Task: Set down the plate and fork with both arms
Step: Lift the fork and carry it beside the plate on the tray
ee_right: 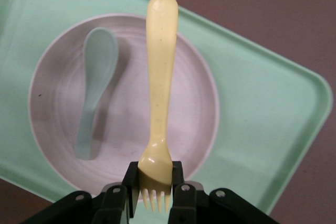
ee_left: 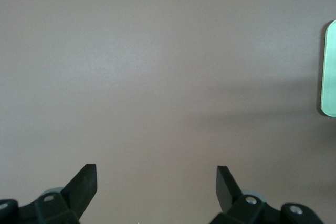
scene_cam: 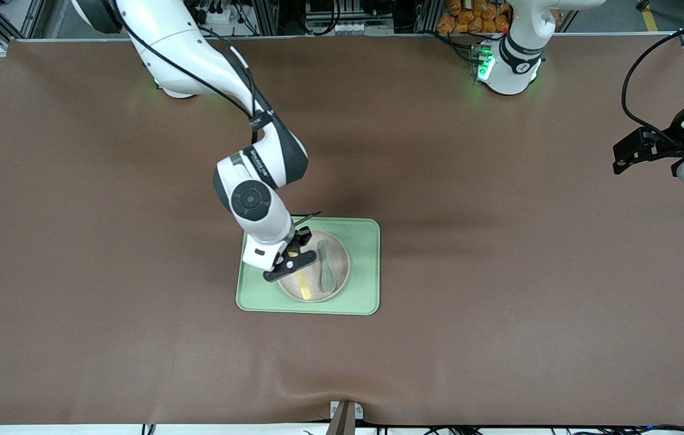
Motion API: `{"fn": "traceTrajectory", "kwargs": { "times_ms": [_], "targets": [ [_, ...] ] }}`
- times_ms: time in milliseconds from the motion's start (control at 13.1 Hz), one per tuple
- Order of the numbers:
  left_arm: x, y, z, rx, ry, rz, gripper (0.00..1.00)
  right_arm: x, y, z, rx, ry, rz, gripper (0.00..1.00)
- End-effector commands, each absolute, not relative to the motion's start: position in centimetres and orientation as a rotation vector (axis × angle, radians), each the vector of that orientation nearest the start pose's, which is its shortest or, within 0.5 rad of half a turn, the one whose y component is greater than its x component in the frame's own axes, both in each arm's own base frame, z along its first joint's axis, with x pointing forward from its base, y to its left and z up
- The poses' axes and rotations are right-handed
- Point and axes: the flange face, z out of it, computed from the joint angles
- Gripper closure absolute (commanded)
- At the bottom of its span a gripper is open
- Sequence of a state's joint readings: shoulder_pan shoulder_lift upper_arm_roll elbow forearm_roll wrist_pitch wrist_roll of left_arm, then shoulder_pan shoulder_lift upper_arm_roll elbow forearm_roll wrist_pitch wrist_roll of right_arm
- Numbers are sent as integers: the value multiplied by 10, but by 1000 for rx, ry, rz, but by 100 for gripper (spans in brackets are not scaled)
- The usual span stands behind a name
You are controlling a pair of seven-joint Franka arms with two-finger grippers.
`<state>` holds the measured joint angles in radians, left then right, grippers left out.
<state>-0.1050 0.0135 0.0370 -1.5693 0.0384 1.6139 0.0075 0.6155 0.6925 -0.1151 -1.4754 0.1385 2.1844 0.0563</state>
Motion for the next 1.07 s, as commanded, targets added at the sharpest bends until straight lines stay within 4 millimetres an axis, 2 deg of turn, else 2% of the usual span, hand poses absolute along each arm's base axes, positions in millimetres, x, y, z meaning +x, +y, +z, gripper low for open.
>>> {"fn": "traceTrajectory", "kwargs": {
  "times_ms": [0,153,458,688,993],
  "targets": [
    [567,-33,621,-3120,128,-51,0,630,322,274,-3048,-475,36,100],
    [567,-33,621,-3122,128,-51,0,621,307,259,-3079,-319,90,100],
    [567,-35,618,-3159,70,-40,0,621,288,239,-3107,-95,123,100],
    [567,-34,618,-3163,43,-37,0,610,279,217,-3113,-64,152,100],
    [567,-34,616,-3161,57,-33,0,605,279,207,-3112,-49,175,100]
  ]
}}
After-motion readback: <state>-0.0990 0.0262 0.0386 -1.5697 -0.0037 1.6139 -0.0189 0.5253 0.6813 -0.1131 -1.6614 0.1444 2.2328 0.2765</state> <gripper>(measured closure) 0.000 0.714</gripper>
